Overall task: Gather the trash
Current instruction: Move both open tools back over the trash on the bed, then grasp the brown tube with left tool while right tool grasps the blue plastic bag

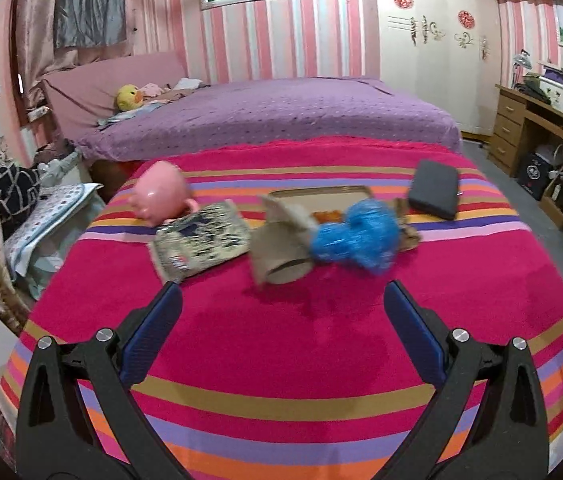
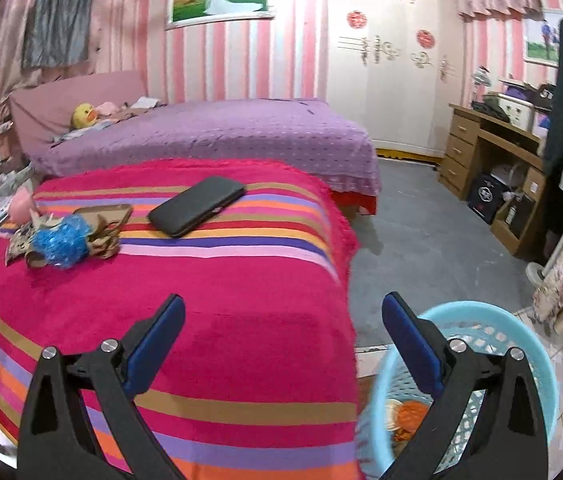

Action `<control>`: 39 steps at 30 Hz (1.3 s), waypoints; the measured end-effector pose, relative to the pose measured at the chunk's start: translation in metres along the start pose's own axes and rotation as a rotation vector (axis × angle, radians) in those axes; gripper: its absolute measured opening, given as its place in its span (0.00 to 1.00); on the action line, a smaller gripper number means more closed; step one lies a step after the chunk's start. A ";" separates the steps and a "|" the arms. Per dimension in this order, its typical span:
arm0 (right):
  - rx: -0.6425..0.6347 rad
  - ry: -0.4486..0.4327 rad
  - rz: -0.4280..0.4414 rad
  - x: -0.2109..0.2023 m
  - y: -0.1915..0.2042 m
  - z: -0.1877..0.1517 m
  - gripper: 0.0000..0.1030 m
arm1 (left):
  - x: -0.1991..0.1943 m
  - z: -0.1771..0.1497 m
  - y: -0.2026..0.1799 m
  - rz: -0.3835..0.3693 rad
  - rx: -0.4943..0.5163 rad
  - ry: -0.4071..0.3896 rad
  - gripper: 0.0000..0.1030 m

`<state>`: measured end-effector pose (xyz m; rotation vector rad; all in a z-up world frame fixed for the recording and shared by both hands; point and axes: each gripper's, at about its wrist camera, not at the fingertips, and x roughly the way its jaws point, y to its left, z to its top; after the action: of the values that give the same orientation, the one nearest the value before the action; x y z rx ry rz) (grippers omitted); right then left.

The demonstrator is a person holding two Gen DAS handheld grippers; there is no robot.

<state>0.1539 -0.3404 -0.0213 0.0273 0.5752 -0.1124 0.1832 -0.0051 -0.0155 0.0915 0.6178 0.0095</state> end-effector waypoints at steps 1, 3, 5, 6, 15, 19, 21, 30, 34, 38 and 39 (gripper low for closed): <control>-0.001 -0.001 0.007 0.001 0.005 0.001 0.94 | 0.001 -0.002 0.008 0.010 -0.002 0.002 0.95; 0.003 0.006 0.035 0.005 0.016 0.003 0.94 | 0.004 -0.004 0.017 0.013 -0.007 0.010 0.95; -0.001 0.015 0.057 0.010 0.029 0.005 0.94 | 0.008 -0.007 0.025 0.019 -0.009 0.019 0.95; -0.007 0.017 0.063 0.012 0.036 0.006 0.94 | 0.011 -0.009 0.030 0.029 -0.007 0.024 0.95; -0.076 0.054 0.093 0.042 0.091 0.023 0.95 | 0.047 -0.006 0.045 0.041 -0.024 0.070 0.95; -0.085 0.065 0.066 0.059 0.097 0.029 0.95 | 0.064 -0.003 0.045 0.040 -0.028 0.089 0.94; -0.079 0.077 0.057 0.065 0.097 0.027 0.95 | 0.069 0.000 0.039 0.038 -0.015 0.085 0.94; -0.075 0.133 0.004 0.082 0.098 0.018 0.95 | 0.106 0.008 0.021 -0.003 -0.028 0.151 0.84; -0.052 0.150 0.023 0.088 0.099 0.016 0.95 | 0.120 0.011 0.015 -0.009 -0.031 0.192 0.73; -0.054 0.135 0.051 0.085 0.106 0.016 0.95 | 0.124 0.013 0.014 -0.073 -0.038 0.210 0.19; -0.064 0.123 0.054 0.083 0.109 0.016 0.95 | 0.122 0.013 0.016 -0.079 -0.042 0.209 0.14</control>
<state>0.2439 -0.2411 -0.0539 -0.0121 0.7002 -0.0401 0.2903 0.0143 -0.0741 0.0252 0.8295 -0.0447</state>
